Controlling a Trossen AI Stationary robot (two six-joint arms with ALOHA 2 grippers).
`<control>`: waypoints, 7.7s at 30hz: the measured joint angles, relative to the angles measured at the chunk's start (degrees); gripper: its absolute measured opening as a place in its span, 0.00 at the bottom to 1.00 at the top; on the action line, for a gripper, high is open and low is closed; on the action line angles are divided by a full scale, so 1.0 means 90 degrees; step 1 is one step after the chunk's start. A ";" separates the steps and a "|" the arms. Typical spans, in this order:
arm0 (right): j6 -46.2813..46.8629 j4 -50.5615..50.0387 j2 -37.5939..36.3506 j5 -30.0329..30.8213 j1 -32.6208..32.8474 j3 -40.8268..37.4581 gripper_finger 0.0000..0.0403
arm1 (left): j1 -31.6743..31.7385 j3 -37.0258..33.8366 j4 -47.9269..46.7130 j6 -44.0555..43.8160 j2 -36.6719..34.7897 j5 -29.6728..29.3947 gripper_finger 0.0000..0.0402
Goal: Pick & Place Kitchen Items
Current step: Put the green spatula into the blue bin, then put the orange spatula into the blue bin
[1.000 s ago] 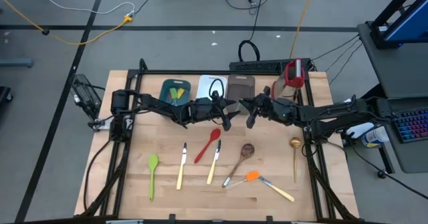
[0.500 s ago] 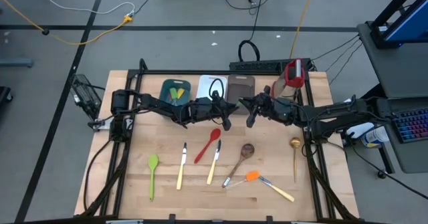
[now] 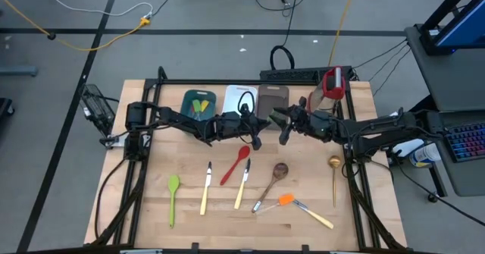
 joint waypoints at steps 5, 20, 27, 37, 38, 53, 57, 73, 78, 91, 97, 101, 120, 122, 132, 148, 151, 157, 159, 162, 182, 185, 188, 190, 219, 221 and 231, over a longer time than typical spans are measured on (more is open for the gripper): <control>0.0000 -0.0049 -0.0001 -0.0006 0.0002 -0.0011 0.45 | 0.0002 0.0002 -0.0244 -0.0062 -0.0122 0.0139 0.02; 0.0311 0.0305 -0.0002 -0.0015 0.0002 -0.0573 0.47 | 0.0040 -0.0009 -0.2769 -0.0146 -0.1486 -0.0348 0.03; 0.0312 0.0321 -0.0002 -0.0012 0.0002 -0.0662 0.46 | 0.0104 -0.0001 -0.3621 -0.0189 -0.2065 -0.0349 0.04; 0.0313 0.0320 -0.0002 -0.0020 0.0005 -0.0665 0.45 | 0.0240 -0.0009 -0.5073 -0.0225 -0.2910 -0.0351 0.04; 0.0312 0.0320 -0.0002 -0.0022 0.0005 -0.0665 0.45 | 0.0265 -0.0002 -0.5154 -0.0223 -0.3000 -0.0349 0.04; 0.0313 0.0322 -0.0002 -0.0022 0.0005 -0.0665 0.44 | 0.0921 -0.0010 -0.7082 -0.0252 -0.3760 -0.0511 0.02; 0.0313 0.0322 -0.0002 -0.0024 0.0005 -0.0665 0.44 | 0.1159 -0.0002 -0.7468 -0.0285 -0.3804 -0.0514 0.03; 0.0311 0.0325 -0.0002 -0.0024 0.0007 -0.0663 0.44 | 0.2210 -0.0240 -0.8941 -0.0735 -0.3864 -0.0514 0.03; 0.0313 0.0327 -0.0002 -0.0017 0.0007 -0.0663 0.44 | 0.2407 -0.0627 -0.8939 -0.0954 -0.3864 -0.0518 0.01; 0.0311 0.0443 -0.0001 -0.0012 0.0005 -0.0658 0.44 | 0.2514 -0.1413 -0.8531 -0.1626 -0.3861 -0.0504 0.03; 0.0311 0.0444 -0.0002 -0.0010 0.0005 -0.0658 0.44 | 0.2514 -0.1717 -0.8533 -0.2053 -0.3859 -0.0502 0.01; 0.0311 0.0444 -0.0001 -0.0010 0.0006 -0.0658 0.44 | 0.2514 -0.1830 -0.8495 -0.2381 -0.3859 -0.0492 0.03; 0.0311 0.0444 -0.0002 -0.0010 0.0005 -0.0658 0.44 | 0.2511 -0.1928 -0.8438 -0.2690 -0.3835 -0.0024 0.06; 0.0311 0.0444 -0.0001 -0.0008 0.0006 -0.0658 0.44 | 0.2515 -0.1928 -0.8441 -0.2687 -0.3737 -0.0028 0.06; 0.0311 0.0444 0.0000 -0.0017 0.0005 -0.0658 0.44 | 0.2526 -0.1928 -0.8304 -0.2657 -0.3173 -0.0046 0.06; 0.0311 0.0444 -0.0001 -0.0022 0.0006 -0.0658 0.44 | 0.2542 -0.1928 -0.8081 -0.2612 -0.3160 -0.0176 0.07; 0.0311 0.0441 0.0000 -0.0022 0.0005 -0.0658 0.44 | 0.2591 -0.1928 -0.8084 -0.2609 -0.3160 -0.0178 0.07; 0.0310 0.0341 0.0000 -0.0024 0.0005 -0.0658 0.44 | 0.2686 -0.1928 -0.8084 -0.2661 -0.3160 -0.0181 0.08; 0.0310 0.0288 0.0000 -0.0027 0.0005 -0.0658 0.44 | 0.2686 -0.1928 -0.8084 -0.2643 -0.3160 -0.0181 0.10; 0.0302 0.0221 0.0000 -0.0029 0.0005 -0.0658 0.44 | 0.2686 -0.1928 -0.8084 -0.2629 -0.3160 -0.0180 0.16; 0.0454 -0.0810 0.0000 -0.3178 0.0699 -0.0658 0.52 | 0.2681 -0.1928 -0.7464 -0.2489 -0.3162 -0.0179 0.40; 0.0455 -0.1021 0.0000 -0.3437 0.1029 -0.0658 0.52 | 0.2681 -0.1928 -0.7464 -0.2388 -0.3162 -0.0179 0.40; 0.0511 -0.1113 0.0045 -0.3550 0.1405 -0.0658 0.51 | 0.2681 -0.1928 -0.7464 -0.2362 -0.3162 -0.0176 0.40; 0.0635 -0.1106 0.0141 -0.3554 0.1651 -0.0658 0.50 | 0.2681 -0.1928 -0.7464 -0.2401 -0.3162 -0.0171 0.40; 0.1996 -0.0837 0.2564 -0.2920 0.3613 -0.0656 0.50 | 0.2676 -0.1928 -0.7421 -0.2587 -0.3162 -0.0154 0.40; 0.1978 -0.0802 0.2630 -0.2848 0.3654 -0.0651 0.50 | 0.2676 -0.1928 -0.7421 -0.2586 -0.3162 -0.0152 0.40; 0.1360 -0.0939 0.2702 -0.2463 0.3887 -0.0645 0.50 | 0.2671 -0.1928 -0.7418 -0.2548 -0.3164 -0.0152 0.40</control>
